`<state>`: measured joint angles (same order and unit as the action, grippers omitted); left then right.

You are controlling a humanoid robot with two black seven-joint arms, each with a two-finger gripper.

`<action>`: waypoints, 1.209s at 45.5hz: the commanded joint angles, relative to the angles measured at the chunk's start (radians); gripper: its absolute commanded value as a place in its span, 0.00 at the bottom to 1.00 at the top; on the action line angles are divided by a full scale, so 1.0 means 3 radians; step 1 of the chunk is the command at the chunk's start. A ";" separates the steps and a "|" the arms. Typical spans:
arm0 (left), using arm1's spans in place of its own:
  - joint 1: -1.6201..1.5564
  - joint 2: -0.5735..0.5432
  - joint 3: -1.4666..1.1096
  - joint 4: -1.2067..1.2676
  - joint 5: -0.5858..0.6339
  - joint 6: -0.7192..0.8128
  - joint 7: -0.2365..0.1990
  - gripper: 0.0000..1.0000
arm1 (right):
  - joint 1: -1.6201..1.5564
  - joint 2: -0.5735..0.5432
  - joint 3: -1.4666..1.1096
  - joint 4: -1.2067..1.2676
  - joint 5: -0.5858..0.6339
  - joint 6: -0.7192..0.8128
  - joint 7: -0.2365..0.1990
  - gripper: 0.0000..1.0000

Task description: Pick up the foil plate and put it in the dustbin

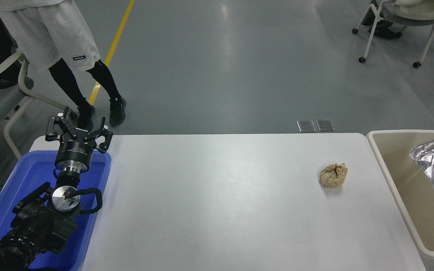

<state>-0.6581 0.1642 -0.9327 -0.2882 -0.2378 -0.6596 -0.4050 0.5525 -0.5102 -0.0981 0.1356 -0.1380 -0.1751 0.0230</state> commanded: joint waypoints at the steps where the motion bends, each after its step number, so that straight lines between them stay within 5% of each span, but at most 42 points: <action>1: 0.0000 0.0000 0.0000 -0.0001 0.0000 0.0000 0.0005 0.99 | -0.0011 0.0034 -0.0016 -0.0002 0.0000 -0.0285 0.0000 0.72; 26: 0.0000 0.0000 0.0000 -0.0001 0.0000 0.0000 0.0005 0.99 | 0.0060 -0.0022 -0.0010 0.0197 0.0000 -0.0291 0.0005 0.82; 42: 0.0000 0.0000 0.0000 -0.0001 0.0000 0.0000 0.0000 0.99 | 0.0326 -0.0748 -0.0266 0.1429 -0.0475 -0.0250 0.0005 0.85; 55: 0.0000 0.0000 0.0000 -0.0001 0.0000 0.0000 0.0005 0.99 | 0.0863 -0.1162 -0.1007 0.2416 -0.0501 -0.0168 0.0005 0.99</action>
<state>-0.6581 0.1642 -0.9327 -0.2884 -0.2378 -0.6596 -0.4044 0.6896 -0.7545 -0.2424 0.6243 -0.2649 -0.2440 0.0245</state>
